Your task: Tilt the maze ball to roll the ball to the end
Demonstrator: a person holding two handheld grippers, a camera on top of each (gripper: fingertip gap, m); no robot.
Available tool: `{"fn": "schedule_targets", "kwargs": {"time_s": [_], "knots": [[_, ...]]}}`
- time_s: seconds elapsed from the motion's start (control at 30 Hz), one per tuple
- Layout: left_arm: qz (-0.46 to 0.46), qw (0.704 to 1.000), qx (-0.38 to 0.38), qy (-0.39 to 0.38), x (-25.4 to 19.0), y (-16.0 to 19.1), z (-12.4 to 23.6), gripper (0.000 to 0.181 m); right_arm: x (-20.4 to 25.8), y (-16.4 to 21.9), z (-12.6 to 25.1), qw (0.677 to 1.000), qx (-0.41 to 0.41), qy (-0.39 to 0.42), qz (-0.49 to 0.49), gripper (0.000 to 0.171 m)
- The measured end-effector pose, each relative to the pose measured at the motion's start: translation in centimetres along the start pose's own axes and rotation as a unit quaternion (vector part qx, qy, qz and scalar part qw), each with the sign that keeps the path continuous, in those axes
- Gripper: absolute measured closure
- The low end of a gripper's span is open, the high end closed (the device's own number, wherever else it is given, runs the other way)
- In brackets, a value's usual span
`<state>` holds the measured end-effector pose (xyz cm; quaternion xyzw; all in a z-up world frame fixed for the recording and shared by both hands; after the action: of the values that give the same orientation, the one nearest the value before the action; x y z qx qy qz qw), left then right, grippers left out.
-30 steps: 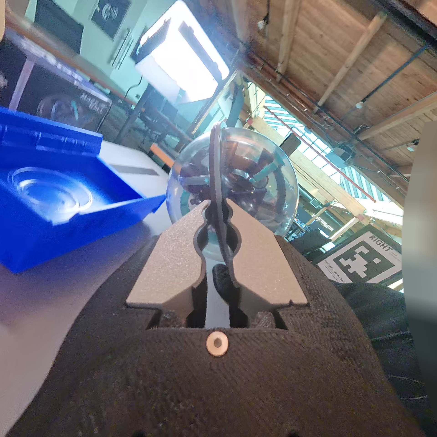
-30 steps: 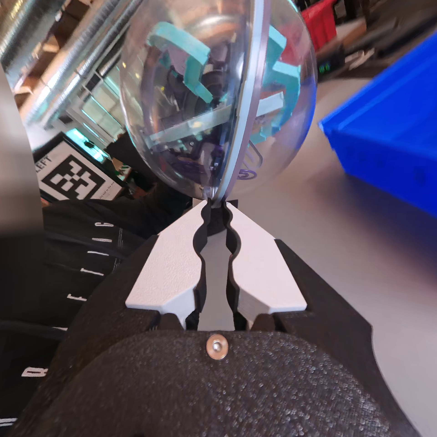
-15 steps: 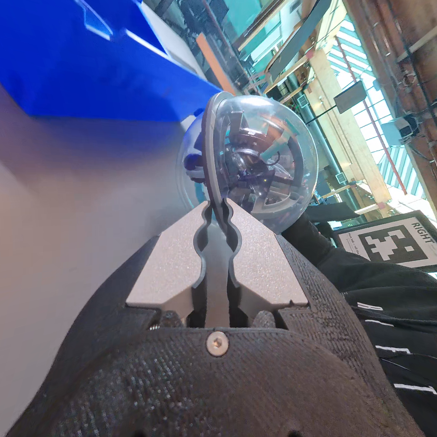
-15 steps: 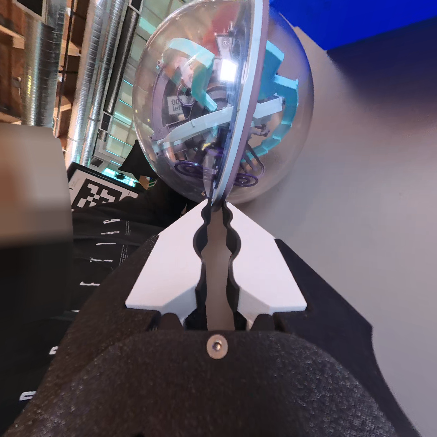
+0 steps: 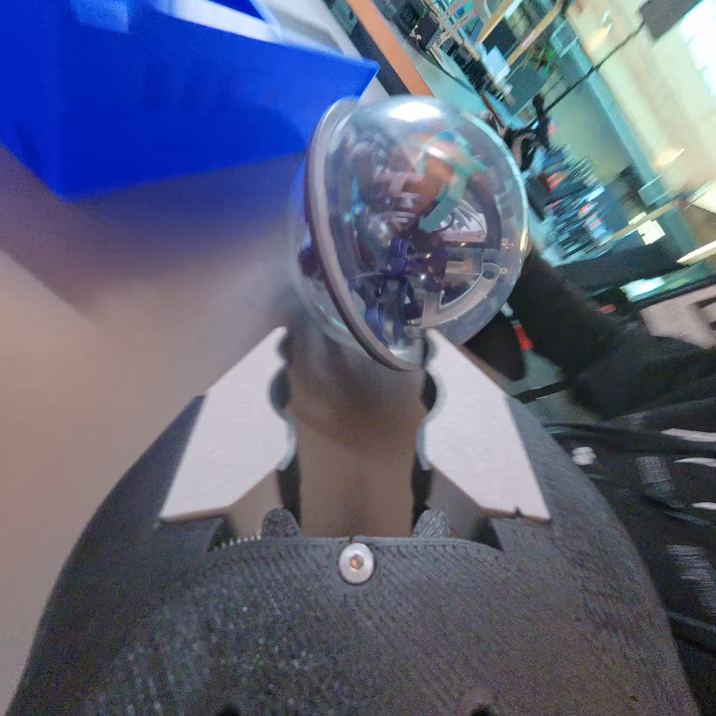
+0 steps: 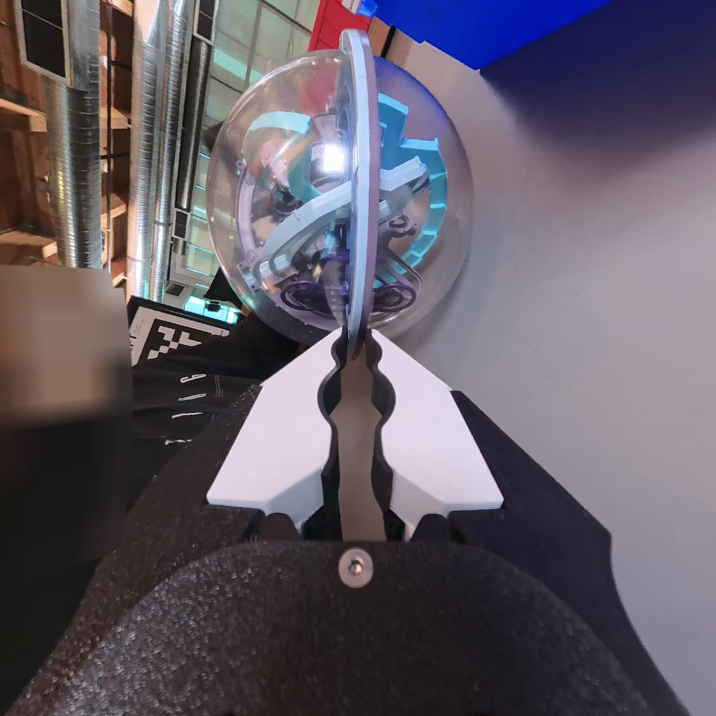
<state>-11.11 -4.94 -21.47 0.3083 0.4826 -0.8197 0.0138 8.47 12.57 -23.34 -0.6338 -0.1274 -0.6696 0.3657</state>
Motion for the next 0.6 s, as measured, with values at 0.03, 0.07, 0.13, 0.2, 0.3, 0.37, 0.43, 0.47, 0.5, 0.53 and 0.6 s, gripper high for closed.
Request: {"fn": "schedule_targets", "kwargs": {"time_s": [0.03, 0.07, 0.13, 0.2, 0.3, 0.37, 0.43, 0.47, 0.5, 0.53, 0.6], "knots": [[-0.068, 0.997, -0.011, -0.018, -0.3, -1.3, 0.5, 0.092, 0.0, -0.3, 0.1, 1.000, 0.001, 0.000, -0.002, 0.165], [-0.145, 0.989, -0.019, -0.036, -0.8, -2.7, 0.8, 0.081, -0.1, -0.6, 0.1, 1.000, 0.003, 0.000, -0.005, 0.165], [-0.307, 0.949, -0.006, -0.068, -2.6, -5.3, 0.4, 0.065, -0.1, -1.2, 0.0, 1.000, 0.008, 0.004, -0.006, 0.165], [-0.414, 0.908, 0.031, -0.054, -4.5, -7.1, -1.3, 0.060, -0.3, -1.7, 0.0, 1.000, 0.016, 0.012, -0.002, 0.165], [-0.457, 0.883, 0.109, -0.003, -4.8, -8.5, -4.5, 0.055, -0.7, -2.7, 0.3, 1.000, 0.014, 0.021, 0.004, 0.165], [-0.450, 0.876, 0.170, 0.032, -3.9, -8.5, -6.4, 0.053, -1.0, -3.2, 0.7, 0.999, 0.006, 0.029, 0.019, 0.165], [-0.438, 0.875, 0.197, 0.057, -3.4, -8.2, -7.6, 0.052, -1.2, -3.7, 1.3, 0.997, -0.020, 0.053, 0.054, 0.164], [-0.434, 0.877, 0.200, 0.053, -3.2, -8.3, -8.1, 0.050, -1.0, -3.9, 1.7, 0.994, -0.044, 0.067, 0.074, 0.164], [-0.429, 0.880, 0.201, 0.048, -3.0, -8.4, -8.3, 0.051, -0.6, -4.0, 2.4, 0.989, -0.073, 0.084, 0.099, 0.165], [-0.424, 0.882, 0.202, 0.045, -2.9, -8.3, -8.5, 0.051, 0.0, -3.9, 3.0, 0.981, -0.098, 0.105, 0.130, 0.170], [-0.407, 0.889, 0.206, 0.039, -2.7, -8.0, -8.8, 0.052, 1.1, -2.8, 4.3, 0.953, -0.127, 0.191, 0.200, 0.168]]}}
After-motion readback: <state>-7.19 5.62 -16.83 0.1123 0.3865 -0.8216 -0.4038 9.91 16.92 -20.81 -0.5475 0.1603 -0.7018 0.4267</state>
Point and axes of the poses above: each gripper's, where its closed fingertips meet, z back along the fingers, y out of its underside, x = y × z across the jaws, the point moved 6 cm from there along z, back along the fingers, and after that the axes turned 7 degrees about -z, right-handed, at the moved point
